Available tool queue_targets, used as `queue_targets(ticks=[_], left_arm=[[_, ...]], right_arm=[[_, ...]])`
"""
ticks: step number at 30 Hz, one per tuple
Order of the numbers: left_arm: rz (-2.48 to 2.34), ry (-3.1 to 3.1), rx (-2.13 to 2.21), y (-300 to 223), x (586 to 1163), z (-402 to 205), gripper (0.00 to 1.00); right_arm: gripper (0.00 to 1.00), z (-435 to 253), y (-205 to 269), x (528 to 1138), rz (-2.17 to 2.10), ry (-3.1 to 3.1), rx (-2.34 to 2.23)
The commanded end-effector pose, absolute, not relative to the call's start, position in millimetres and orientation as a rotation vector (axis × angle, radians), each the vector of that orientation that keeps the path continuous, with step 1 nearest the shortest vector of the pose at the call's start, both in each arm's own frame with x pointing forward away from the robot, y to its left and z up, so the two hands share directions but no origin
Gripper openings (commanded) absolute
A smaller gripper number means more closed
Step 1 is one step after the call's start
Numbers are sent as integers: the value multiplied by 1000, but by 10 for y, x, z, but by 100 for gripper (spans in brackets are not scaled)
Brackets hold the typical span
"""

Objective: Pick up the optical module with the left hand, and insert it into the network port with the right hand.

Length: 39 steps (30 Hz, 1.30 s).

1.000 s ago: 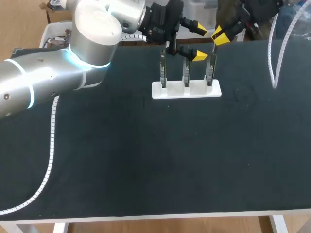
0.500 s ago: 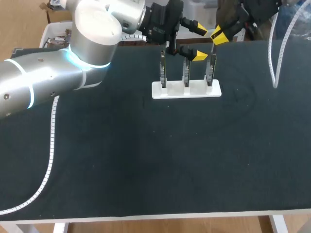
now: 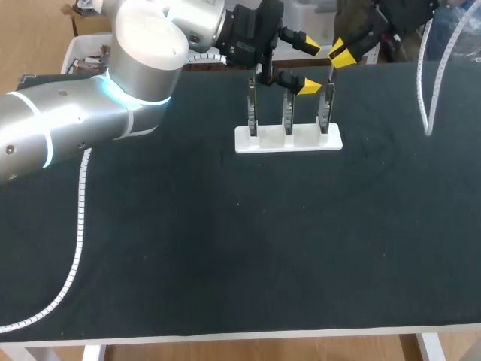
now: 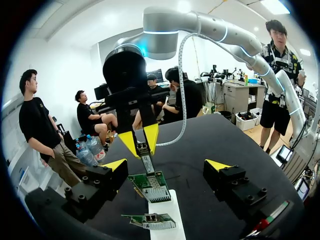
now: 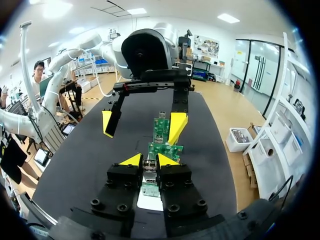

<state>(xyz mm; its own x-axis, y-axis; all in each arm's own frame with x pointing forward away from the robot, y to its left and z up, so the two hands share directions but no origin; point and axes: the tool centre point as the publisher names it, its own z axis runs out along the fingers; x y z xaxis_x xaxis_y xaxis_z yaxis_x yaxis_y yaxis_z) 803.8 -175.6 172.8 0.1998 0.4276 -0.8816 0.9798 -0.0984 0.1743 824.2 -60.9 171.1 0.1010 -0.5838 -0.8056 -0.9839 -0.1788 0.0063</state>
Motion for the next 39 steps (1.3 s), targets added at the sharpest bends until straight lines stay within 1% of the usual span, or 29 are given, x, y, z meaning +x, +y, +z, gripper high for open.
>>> queue_targets(ticks=[1, 29, 39], left_arm=[[-853, 1350, 1664, -1763, 8038, 1736, 100], [-853, 1350, 1664, -1763, 8038, 1736, 100], [-853, 1350, 1664, -1763, 8038, 1736, 100]], right_arm=[[0, 1712, -623, 8310, 1014, 1509, -1887], [0, 1644, -589, 8324, 1039, 1507, -1893], [0, 1728, -591, 8317, 1014, 1494, -1900]])
